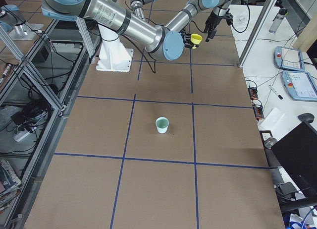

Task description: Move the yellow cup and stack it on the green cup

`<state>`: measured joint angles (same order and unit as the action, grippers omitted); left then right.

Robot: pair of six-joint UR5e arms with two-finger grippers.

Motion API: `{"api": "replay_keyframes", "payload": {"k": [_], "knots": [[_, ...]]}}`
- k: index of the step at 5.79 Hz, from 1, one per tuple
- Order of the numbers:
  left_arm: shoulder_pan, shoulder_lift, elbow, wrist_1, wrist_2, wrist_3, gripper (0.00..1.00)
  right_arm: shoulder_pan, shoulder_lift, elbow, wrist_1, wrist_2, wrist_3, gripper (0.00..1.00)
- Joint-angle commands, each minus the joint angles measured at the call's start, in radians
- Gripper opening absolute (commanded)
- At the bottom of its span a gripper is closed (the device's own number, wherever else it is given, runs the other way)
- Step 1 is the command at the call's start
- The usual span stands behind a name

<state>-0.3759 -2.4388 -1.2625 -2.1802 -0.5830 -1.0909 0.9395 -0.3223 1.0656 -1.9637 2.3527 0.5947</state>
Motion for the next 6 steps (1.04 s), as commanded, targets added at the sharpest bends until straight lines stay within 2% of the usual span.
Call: {"api": "replay_keyframes", "payload": {"k": [1,5,6], "knots": [[0.0,0.001,-0.002,-0.001,-0.001,-0.001,0.42,-0.042,-0.003,-0.009,0.0,-0.01,-0.001,0.96],[0.0,0.004,-0.006,-0.003,-0.009,-0.003,0.42,-0.082,-0.003,-0.019,0.017,-0.024,-0.007,0.87],[0.0,0.004,-0.008,-0.003,-0.011,-0.003,0.42,-0.082,-0.004,-0.032,0.058,-0.024,0.0,0.86]]}}
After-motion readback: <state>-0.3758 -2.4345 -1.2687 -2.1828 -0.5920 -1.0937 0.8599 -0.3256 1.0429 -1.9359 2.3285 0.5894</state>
